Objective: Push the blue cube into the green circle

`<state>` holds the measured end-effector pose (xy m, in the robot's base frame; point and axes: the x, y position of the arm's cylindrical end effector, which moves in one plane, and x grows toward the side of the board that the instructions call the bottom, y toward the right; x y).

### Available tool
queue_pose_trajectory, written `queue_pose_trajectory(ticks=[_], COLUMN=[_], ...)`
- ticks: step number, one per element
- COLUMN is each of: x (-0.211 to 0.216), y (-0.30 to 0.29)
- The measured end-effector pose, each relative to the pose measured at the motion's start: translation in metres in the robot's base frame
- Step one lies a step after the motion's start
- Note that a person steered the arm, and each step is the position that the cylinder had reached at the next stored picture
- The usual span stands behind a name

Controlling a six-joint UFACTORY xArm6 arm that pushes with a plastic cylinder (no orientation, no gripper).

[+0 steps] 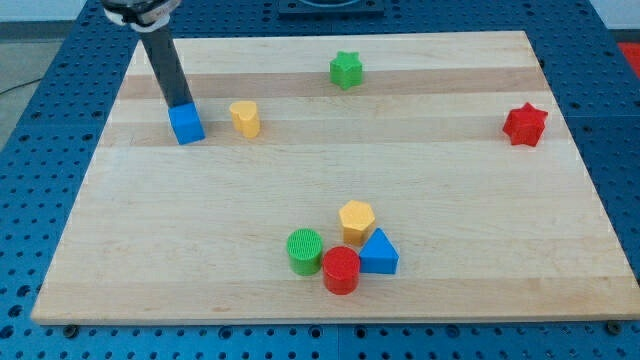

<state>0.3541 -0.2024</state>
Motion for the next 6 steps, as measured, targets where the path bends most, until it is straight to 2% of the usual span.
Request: queue_pose_trajectory(ticks=[2, 5, 6], x=[0.064, 0.136, 0.15], y=[0.018, 0.118, 0.115])
